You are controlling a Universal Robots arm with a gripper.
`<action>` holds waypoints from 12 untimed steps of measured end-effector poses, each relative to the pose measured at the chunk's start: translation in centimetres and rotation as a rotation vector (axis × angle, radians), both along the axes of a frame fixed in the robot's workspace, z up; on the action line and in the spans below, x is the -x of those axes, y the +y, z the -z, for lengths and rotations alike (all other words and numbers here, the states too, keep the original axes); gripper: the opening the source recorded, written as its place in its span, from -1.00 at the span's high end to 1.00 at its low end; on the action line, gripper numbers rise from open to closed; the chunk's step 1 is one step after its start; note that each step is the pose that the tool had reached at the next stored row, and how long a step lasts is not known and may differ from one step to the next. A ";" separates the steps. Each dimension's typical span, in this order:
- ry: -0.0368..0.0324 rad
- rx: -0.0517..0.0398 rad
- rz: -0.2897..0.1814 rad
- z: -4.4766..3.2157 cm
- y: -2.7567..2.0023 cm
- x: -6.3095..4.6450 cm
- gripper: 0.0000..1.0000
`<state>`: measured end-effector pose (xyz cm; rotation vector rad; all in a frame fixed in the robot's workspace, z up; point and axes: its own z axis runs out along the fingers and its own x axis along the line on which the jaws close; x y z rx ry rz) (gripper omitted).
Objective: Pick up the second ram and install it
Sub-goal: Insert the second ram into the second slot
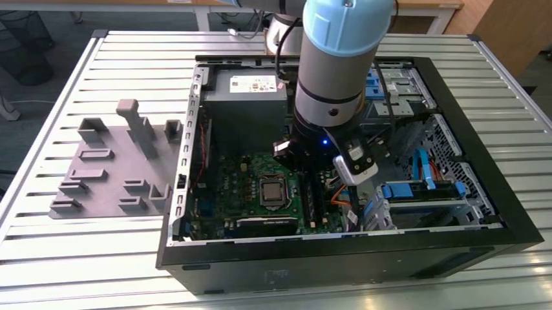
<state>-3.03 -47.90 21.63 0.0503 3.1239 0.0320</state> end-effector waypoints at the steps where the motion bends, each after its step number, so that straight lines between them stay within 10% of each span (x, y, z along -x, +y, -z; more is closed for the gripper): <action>1: 0.0000 -0.0001 0.000 0.01 0.00 0.0 0.72; 12: 0.0000 -0.0006 0.000 0.33 0.00 0.1 0.72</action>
